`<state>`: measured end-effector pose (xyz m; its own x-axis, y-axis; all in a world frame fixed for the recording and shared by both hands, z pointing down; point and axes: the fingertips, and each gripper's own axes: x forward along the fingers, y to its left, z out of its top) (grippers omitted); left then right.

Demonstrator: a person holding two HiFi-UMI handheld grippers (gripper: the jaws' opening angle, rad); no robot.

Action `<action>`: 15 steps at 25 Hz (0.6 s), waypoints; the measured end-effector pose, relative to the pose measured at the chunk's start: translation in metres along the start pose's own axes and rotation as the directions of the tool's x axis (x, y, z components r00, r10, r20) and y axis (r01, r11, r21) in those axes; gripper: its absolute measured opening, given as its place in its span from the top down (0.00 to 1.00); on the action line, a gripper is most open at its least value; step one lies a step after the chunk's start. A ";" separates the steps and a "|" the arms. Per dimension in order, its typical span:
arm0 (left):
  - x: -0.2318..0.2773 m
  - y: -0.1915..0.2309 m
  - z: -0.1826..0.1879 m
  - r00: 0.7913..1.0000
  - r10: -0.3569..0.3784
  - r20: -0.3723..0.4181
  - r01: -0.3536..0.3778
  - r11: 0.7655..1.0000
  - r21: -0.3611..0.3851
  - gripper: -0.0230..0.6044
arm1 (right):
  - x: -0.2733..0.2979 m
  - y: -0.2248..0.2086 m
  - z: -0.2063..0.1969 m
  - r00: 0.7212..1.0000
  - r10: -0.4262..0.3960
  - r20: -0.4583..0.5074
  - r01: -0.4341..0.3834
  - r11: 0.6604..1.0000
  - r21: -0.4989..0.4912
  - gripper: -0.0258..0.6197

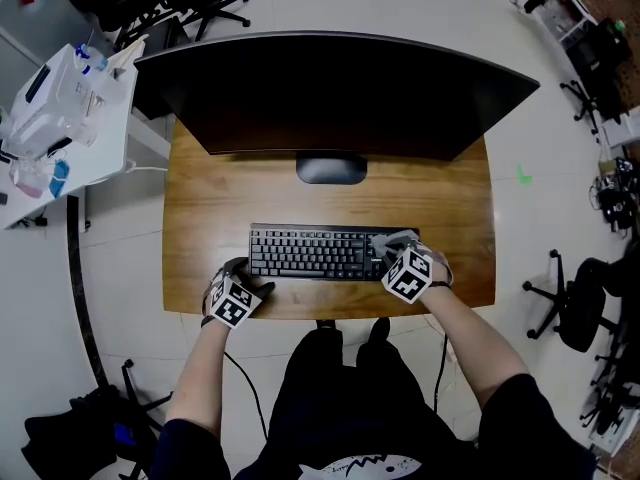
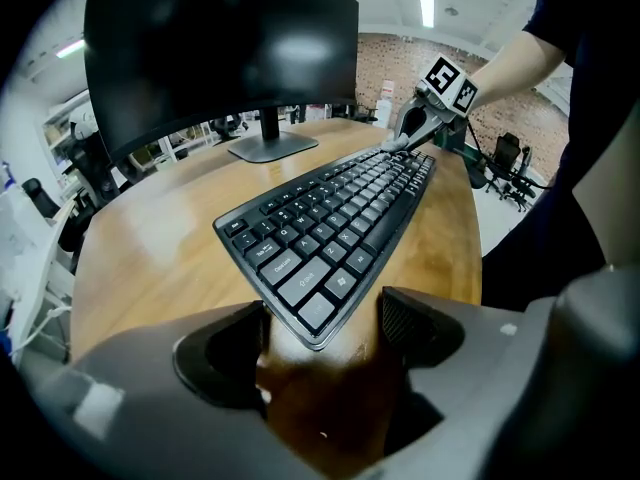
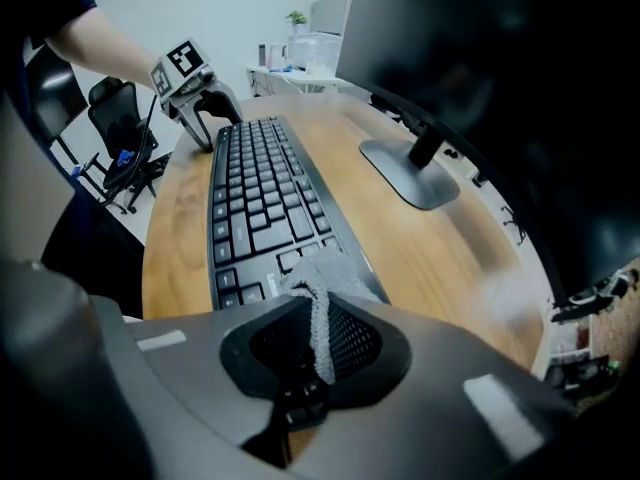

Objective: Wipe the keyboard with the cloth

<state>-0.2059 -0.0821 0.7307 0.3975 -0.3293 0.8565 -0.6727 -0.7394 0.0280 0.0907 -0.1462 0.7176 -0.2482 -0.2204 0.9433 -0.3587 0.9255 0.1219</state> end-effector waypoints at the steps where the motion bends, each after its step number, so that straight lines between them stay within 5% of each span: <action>1: 0.000 0.000 0.001 1.000 0.003 0.000 -0.003 1.000 0.001 0.39 | -0.002 -0.004 -0.008 1.000 -0.006 -0.010 0.006 1.000 0.006 0.91; 6: 0.000 0.000 0.001 1.000 0.006 -0.007 -0.006 1.000 0.001 0.39 | -0.012 -0.018 -0.034 0.998 -0.043 -0.045 0.047 0.996 0.075 0.91; 9: 0.000 0.000 0.002 1.000 0.010 -0.001 -0.010 1.000 0.000 0.39 | -0.027 -0.017 -0.019 0.997 -0.064 0.031 0.058 0.985 0.163 0.91; 15: -0.001 0.000 0.000 1.000 0.012 -0.009 -0.012 1.000 0.000 0.39 | -0.030 0.049 0.053 0.976 0.060 0.212 -0.089 0.987 0.133 0.91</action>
<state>-0.2065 -0.0819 0.7299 0.3840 -0.3329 0.8612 -0.6774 -0.7354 0.0177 0.0332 -0.1103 0.6792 -0.4540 -0.2248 0.8621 -0.4513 0.8924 -0.0049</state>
